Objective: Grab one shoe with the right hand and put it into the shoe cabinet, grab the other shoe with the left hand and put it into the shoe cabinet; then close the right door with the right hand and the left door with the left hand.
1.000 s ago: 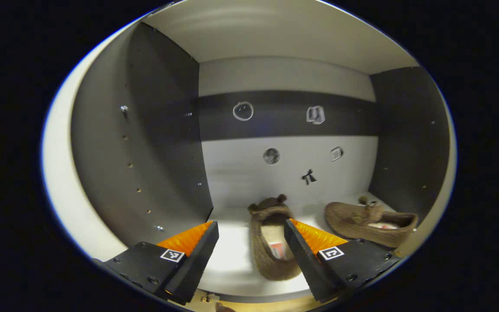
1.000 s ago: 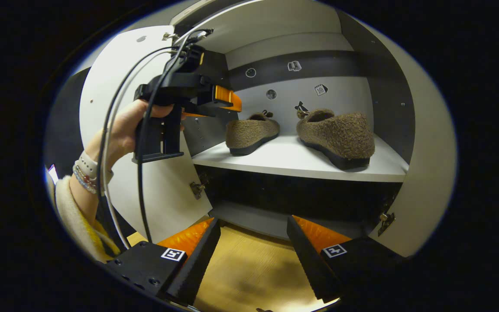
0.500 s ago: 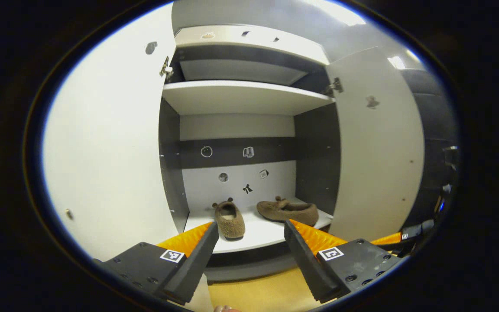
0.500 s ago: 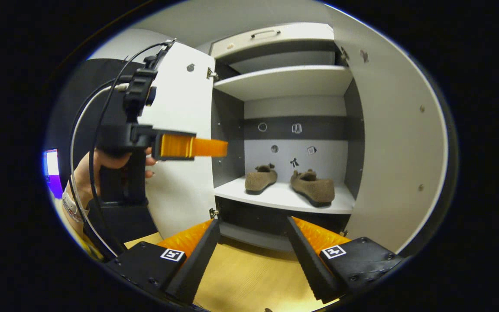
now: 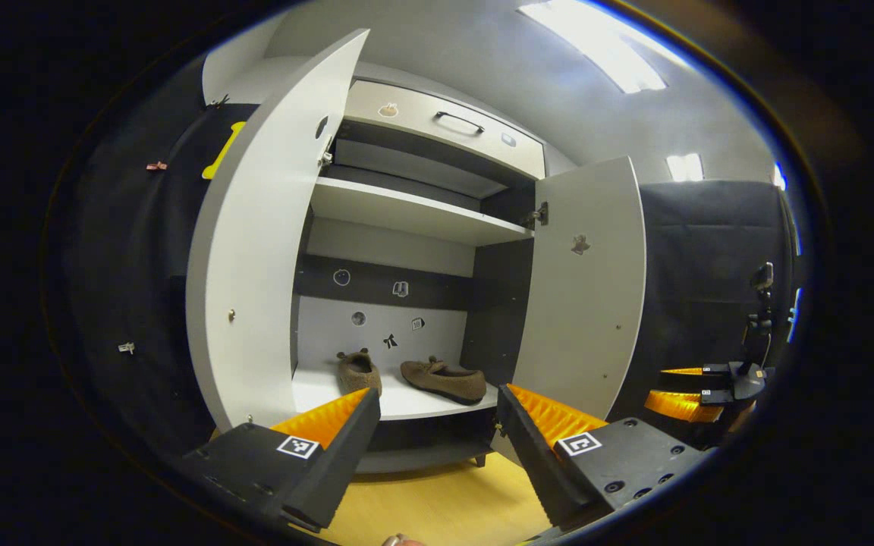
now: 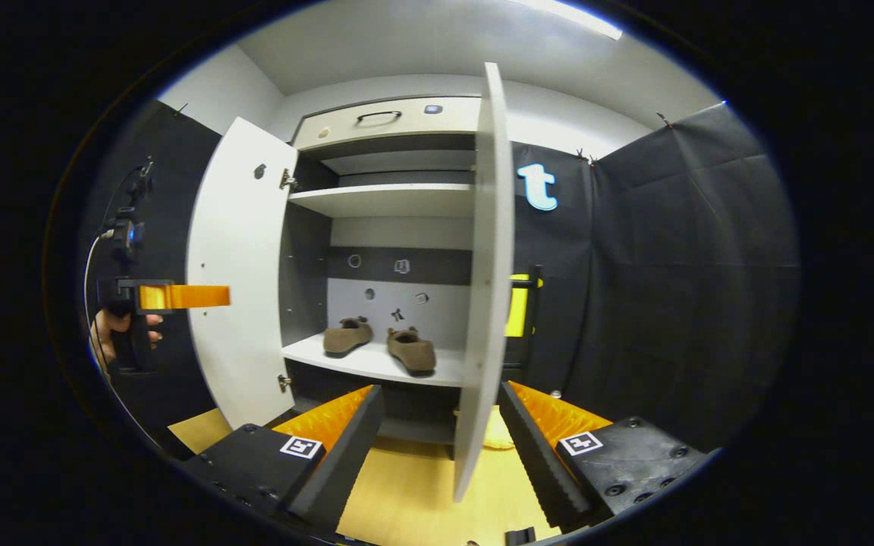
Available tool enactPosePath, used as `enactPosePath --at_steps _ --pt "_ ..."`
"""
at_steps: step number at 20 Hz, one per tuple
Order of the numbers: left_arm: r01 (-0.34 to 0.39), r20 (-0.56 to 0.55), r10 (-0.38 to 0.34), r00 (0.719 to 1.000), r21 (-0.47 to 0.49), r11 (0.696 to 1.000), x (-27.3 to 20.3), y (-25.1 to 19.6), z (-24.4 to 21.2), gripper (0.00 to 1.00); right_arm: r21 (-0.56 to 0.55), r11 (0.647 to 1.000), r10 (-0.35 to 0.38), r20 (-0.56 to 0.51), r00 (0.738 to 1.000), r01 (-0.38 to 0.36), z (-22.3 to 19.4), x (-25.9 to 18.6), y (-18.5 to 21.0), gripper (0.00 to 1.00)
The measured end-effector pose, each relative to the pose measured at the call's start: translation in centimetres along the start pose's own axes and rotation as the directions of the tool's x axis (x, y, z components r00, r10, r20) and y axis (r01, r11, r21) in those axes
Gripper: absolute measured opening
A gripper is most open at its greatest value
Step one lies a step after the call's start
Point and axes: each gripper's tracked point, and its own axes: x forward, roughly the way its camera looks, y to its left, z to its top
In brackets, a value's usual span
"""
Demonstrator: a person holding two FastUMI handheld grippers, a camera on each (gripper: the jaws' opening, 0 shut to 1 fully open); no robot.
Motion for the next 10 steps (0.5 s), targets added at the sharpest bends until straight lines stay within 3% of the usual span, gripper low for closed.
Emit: enactPosePath --at_steps 3,10 --pt "-0.048 0.007 0.048 0.999 0.032 0.998 -0.9 1.0 0.5 0.95 -0.045 0.996 -0.080 -0.001 0.997 0.080 0.7 2.3 -5.7 0.98" --pt "-0.202 0.041 0.199 0.979 0.097 0.975 -2.8 3.1 1.7 0.95 0.028 0.999 0.042 0.004 0.999 -0.043 1.2 8.7 -7.9 0.98"
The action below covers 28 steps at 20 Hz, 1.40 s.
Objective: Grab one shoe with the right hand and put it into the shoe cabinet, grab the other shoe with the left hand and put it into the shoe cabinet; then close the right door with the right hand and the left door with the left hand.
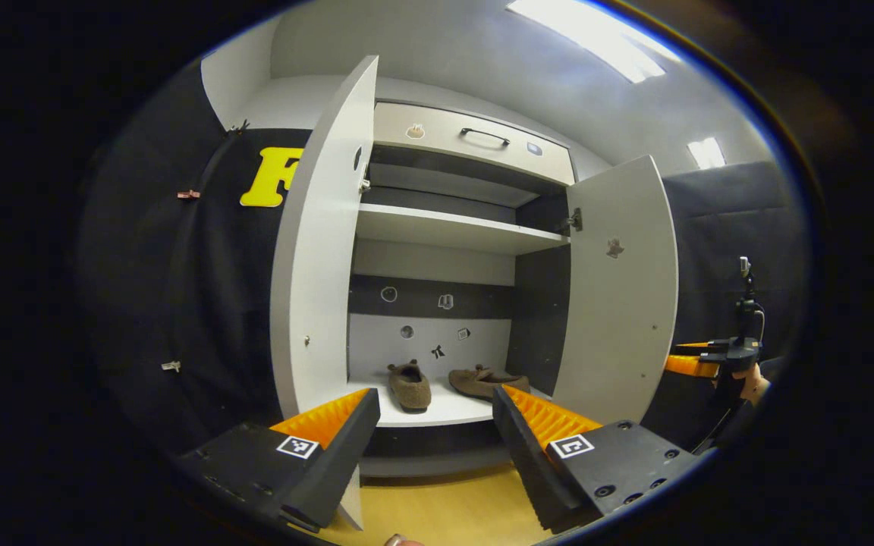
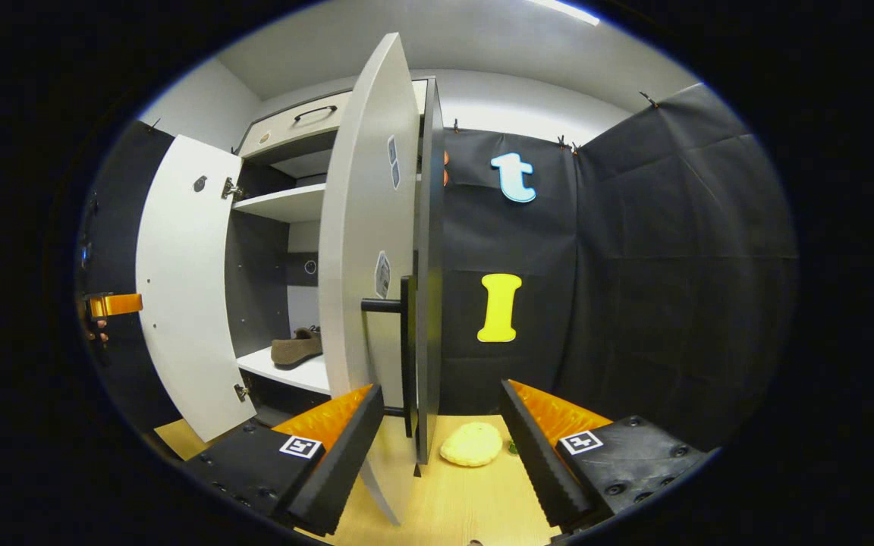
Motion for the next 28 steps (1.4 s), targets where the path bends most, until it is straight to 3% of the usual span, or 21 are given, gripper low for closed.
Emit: enactPosePath --at_steps 3,6,11,12,13,16,19,23,28 --pt "-0.046 -0.002 0.046 0.999 0.038 0.998 -0.3 0.7 0.2 0.95 0.006 0.997 0.071 0.006 0.997 -0.071 0.0 0.4 1.3 0.97" --pt "-0.023 -0.017 0.023 1.000 0.010 1.000 -0.4 -0.1 -0.2 0.95 0.027 0.988 0.153 -0.004 0.988 -0.153 -0.2 0.8 3.4 0.96" --pt "-0.062 -0.051 0.062 0.997 0.019 0.998 -0.9 1.2 -1.3 0.95 0.015 0.959 0.283 0.001 0.959 -0.283 -0.3 3.7 9.1 0.96" --pt "-0.078 -0.060 0.080 0.995 0.031 0.996 -1.3 1.5 -1.5 0.95 0.011 0.952 0.307 0.008 0.952 -0.307 -0.1 4.3 10.3 1.00" --pt "-0.093 -0.068 0.096 0.993 0.039 0.995 -1.6 1.8 -1.7 0.95 0.017 0.943 0.333 0.010 0.943 -0.333 -0.1 4.9 11.3 0.95" --pt "-0.140 -0.088 0.144 0.986 0.049 0.989 -3.0 3.0 -2.2 0.95 0.044 0.914 0.403 0.020 0.915 -0.404 -0.3 7.1 15.6 0.95" --pt "-0.191 -0.087 0.195 0.977 0.054 0.980 -4.0 4.9 -2.6 0.95 -0.003 0.910 0.415 0.036 0.909 -0.415 -0.2 10.2 19.6 0.97" --pt "-0.264 -0.090 0.270 0.959 0.066 0.962 -5.3 7.9 -3.1 0.95 -0.058 0.930 0.367 0.045 0.929 -0.364 -0.1 13.6 22.4 0.97" --pt "-0.339 -0.075 0.344 0.936 0.079 0.938 -5.1 12.5 -2.7 0.95 -0.057 0.969 0.242 0.061 0.968 -0.239 -0.3 16.5 23.1 0.98"
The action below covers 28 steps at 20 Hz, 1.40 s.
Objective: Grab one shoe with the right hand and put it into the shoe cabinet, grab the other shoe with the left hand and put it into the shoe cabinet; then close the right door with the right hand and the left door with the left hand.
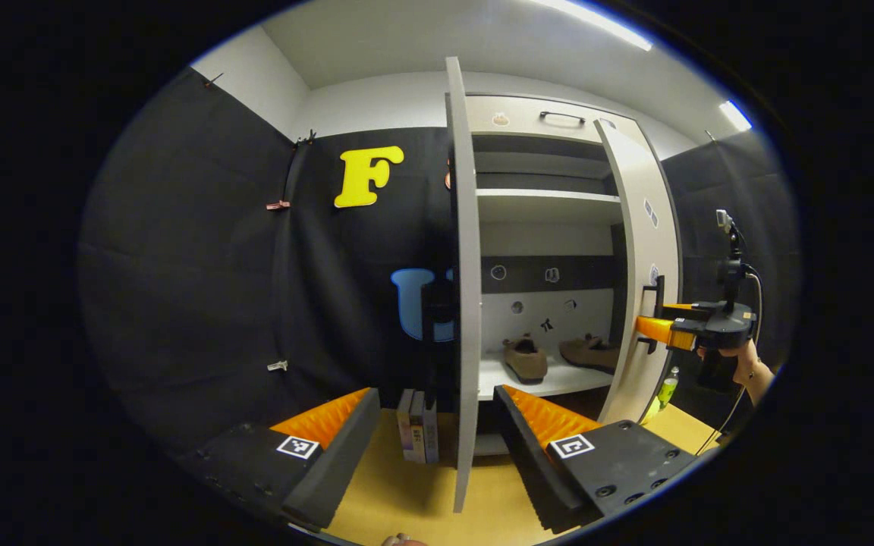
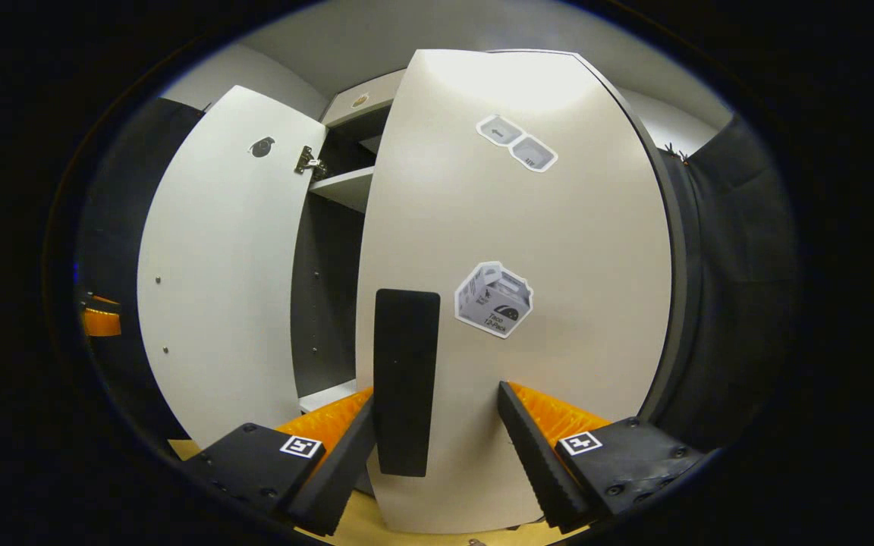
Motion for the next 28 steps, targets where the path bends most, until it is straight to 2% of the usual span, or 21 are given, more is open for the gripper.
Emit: enactPosePath --at_steps 4,8,10,13,19,23,28 --pt "-0.036 0.005 0.036 0.999 -0.002 0.999 2.1 2.6 0.1 0.95 -0.004 0.993 -0.114 0.018 0.993 0.114 -0.1 1.8 -0.1 0.97" --pt "0.038 0.024 -0.037 0.999 -0.026 0.999 4.0 1.8 0.2 0.95 -0.036 0.983 -0.179 0.022 0.984 0.180 -0.4 3.4 -0.2 0.98" --pt "0.065 0.020 -0.065 0.998 -0.022 0.998 4.1 1.8 -0.3 0.95 -0.056 0.983 -0.177 0.006 0.984 0.177 -0.6 3.2 -0.1 0.99" --pt "0.100 0.036 -0.100 0.994 0.000 0.995 5.7 1.6 0.1 0.94 -0.002 0.993 -0.116 -0.003 0.993 0.116 -0.1 2.1 1.0 1.00" --pt "0.179 0.020 -0.178 0.984 -0.080 0.981 5.5 -0.2 -0.2 0.93 -0.010 0.988 -0.151 0.053 0.987 0.151 2.3 -4.2 -1.3 0.97" --pt "0.227 0.035 -0.225 0.974 -0.065 0.972 5.4 -3.1 0.0 0.93 0.007 0.986 -0.165 0.031 0.986 0.164 1.9 -6.0 -2.8 0.97" --pt "0.291 0.046 -0.288 0.956 -0.054 0.955 6.2 -7.5 0.5 0.93 -0.014 0.989 -0.149 0.019 0.989 0.149 1.6 -6.9 -3.7 0.98"
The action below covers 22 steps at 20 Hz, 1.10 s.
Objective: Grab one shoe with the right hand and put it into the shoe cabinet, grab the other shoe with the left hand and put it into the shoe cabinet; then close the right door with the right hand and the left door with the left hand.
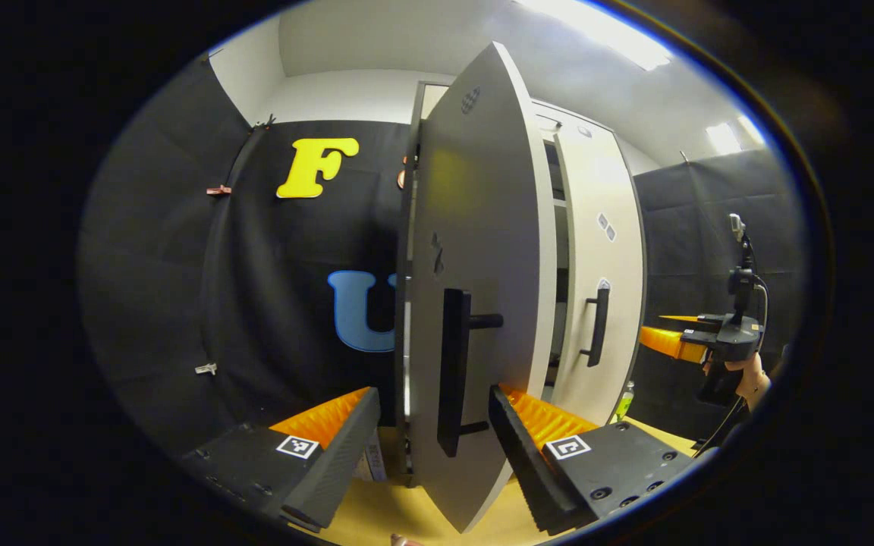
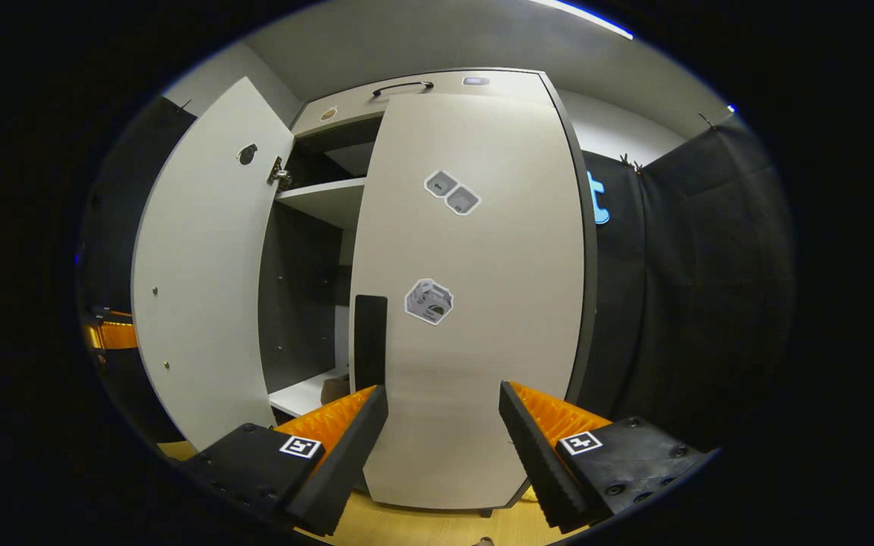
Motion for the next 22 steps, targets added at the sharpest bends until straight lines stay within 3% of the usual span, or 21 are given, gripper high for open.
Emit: enactPosePath --at_steps 4,7,11,15,22 --pt "-0.009 -0.010 0.009 1.000 0.052 0.999 2.5 -2.9 -0.6 0.93 -0.008 1.000 0.028 -0.010 1.000 -0.028 -0.3 -0.2 -0.3 0.98" --pt "0.078 -0.036 -0.077 0.996 0.021 0.997 4.4 -7.1 -2.4 0.89 -0.006 0.999 0.044 -0.014 0.999 -0.044 -0.4 -0.3 -0.7 0.98" --pt "0.079 -0.055 -0.076 0.996 0.062 0.995 6.1 -10.3 -3.2 0.97 0.007 0.998 0.055 -0.013 0.998 -0.055 -0.3 -0.8 -1.6 0.98" --pt "0.082 -0.060 -0.076 0.995 0.111 0.990 5.5 -12.5 -3.5 0.96 0.020 0.998 0.056 -0.015 0.998 -0.056 -0.1 -1.3 -2.3 0.98" --pt "0.100 -0.075 -0.095 0.993 0.064 0.993 3.4 -13.6 -4.0 0.95 0.036 0.997 0.064 -0.038 0.997 -0.062 -1.0 -4.4 -1.1 0.98"
